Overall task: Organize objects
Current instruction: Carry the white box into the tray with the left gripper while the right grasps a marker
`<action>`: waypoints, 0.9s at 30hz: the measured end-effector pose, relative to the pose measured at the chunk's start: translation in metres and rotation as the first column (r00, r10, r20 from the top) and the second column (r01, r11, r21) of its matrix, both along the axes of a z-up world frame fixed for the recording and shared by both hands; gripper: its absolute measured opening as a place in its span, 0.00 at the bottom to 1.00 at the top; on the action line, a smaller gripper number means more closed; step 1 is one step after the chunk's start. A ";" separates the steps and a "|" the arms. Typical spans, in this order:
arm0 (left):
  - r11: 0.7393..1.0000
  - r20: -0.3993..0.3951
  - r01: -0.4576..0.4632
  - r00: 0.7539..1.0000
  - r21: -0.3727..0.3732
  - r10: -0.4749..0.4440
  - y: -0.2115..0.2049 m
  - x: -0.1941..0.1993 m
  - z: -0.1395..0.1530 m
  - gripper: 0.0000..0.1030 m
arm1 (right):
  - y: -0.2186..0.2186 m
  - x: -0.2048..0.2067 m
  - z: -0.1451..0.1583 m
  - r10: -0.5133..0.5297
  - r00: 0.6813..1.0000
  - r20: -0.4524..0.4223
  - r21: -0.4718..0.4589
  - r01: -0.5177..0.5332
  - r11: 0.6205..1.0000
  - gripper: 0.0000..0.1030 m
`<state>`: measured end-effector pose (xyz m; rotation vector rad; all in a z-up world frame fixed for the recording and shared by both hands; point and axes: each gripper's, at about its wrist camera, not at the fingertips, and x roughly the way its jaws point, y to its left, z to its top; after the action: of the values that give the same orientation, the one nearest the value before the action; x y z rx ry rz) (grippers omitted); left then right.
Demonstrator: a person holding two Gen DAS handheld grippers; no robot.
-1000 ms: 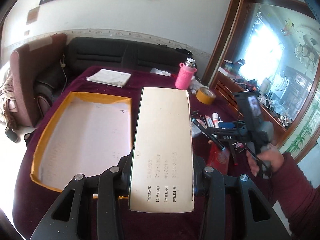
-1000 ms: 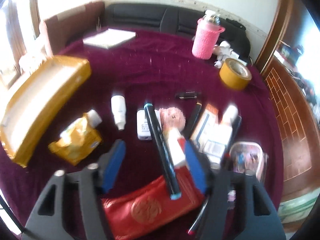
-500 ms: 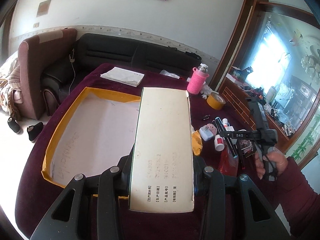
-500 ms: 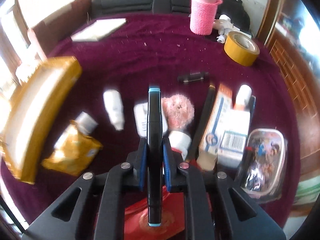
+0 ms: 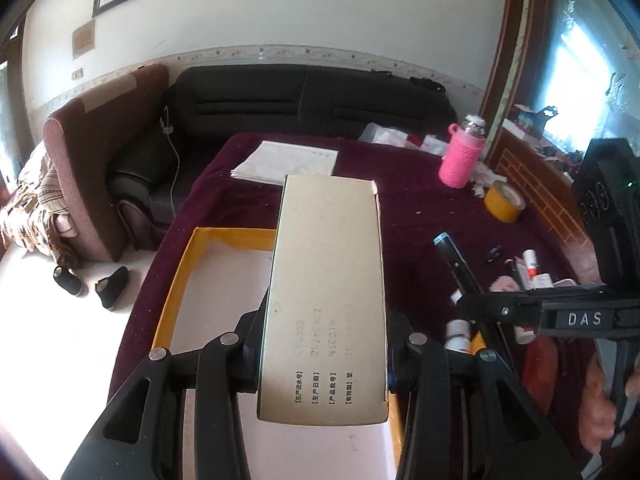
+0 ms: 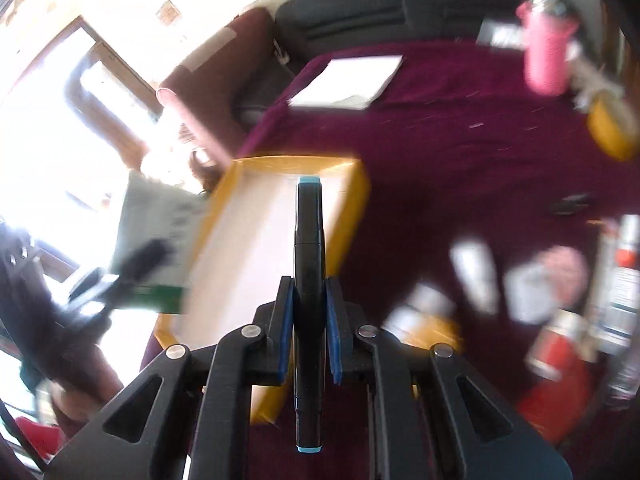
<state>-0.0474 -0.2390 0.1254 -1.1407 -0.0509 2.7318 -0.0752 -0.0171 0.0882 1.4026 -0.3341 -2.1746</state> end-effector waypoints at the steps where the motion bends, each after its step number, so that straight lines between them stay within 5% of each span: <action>1: 1.000 0.023 -0.016 1.000 -0.001 0.016 -0.003 -0.012 -0.009 0.36 | -0.011 -0.009 -0.006 -0.006 1.000 0.024 -0.010 0.006 1.000 0.12; 12: 0.991 0.174 -0.061 0.984 0.118 0.040 -0.017 -0.083 -0.079 0.35 | -0.072 -0.094 -0.088 -0.115 0.985 0.127 0.100 0.103 0.990 0.13; 22: 0.969 0.175 -0.130 0.980 0.212 0.093 -0.032 -0.078 -0.083 0.47 | -0.056 -0.081 -0.053 -0.137 0.989 -0.054 0.172 0.145 0.974 0.15; 24: 0.954 0.133 -0.164 0.982 0.250 0.134 -0.037 -0.060 -0.077 0.56 | -0.047 -0.060 -0.039 -0.119 0.986 -0.116 0.182 0.139 0.973 0.16; 27: 0.910 0.087 -0.280 0.960 0.307 0.266 -0.042 -0.032 -0.080 0.67 | -0.030 -0.026 -0.030 -0.109 0.979 -0.172 0.178 0.140 0.974 0.30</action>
<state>-0.0791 -0.2815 0.0450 -1.1716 -0.6798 2.7884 -0.1011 -0.0474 0.0578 1.3231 -0.1624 -2.4614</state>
